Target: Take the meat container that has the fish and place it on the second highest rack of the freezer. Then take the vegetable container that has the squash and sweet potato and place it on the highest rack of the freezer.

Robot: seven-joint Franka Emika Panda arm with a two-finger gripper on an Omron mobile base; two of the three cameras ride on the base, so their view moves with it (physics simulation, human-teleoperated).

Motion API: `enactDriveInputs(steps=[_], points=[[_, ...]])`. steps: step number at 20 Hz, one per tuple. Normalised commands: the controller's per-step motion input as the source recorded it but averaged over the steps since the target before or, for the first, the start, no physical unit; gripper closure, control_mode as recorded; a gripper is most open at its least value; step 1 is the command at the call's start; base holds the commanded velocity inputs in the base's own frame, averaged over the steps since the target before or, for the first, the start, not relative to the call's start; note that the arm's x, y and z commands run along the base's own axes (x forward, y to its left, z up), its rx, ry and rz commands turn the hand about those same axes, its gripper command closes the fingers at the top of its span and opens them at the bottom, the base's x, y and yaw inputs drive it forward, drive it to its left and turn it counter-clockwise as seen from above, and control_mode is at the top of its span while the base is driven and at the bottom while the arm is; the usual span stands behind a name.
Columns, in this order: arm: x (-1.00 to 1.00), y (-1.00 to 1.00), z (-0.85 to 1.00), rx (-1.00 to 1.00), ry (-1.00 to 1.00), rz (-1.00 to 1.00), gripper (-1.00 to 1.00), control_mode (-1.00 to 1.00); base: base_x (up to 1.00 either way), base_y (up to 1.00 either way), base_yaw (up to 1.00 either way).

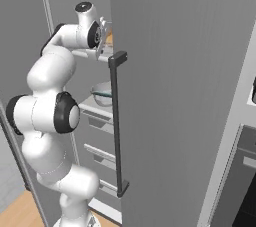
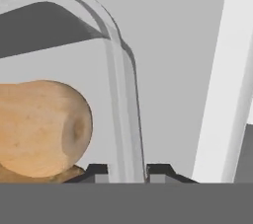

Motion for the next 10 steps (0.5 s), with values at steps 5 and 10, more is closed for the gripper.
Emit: enactDriveInputs(steps=[5,10], points=[[-0.30,0.00,-0.08,0.02,-0.23,0.00,-1.00,-1.00,0.00,0.00,0.00],[-0.74,0.00,0.16,0.03,-0.31,0.00,-1.00,-1.00,0.00,0.00,0.00]])
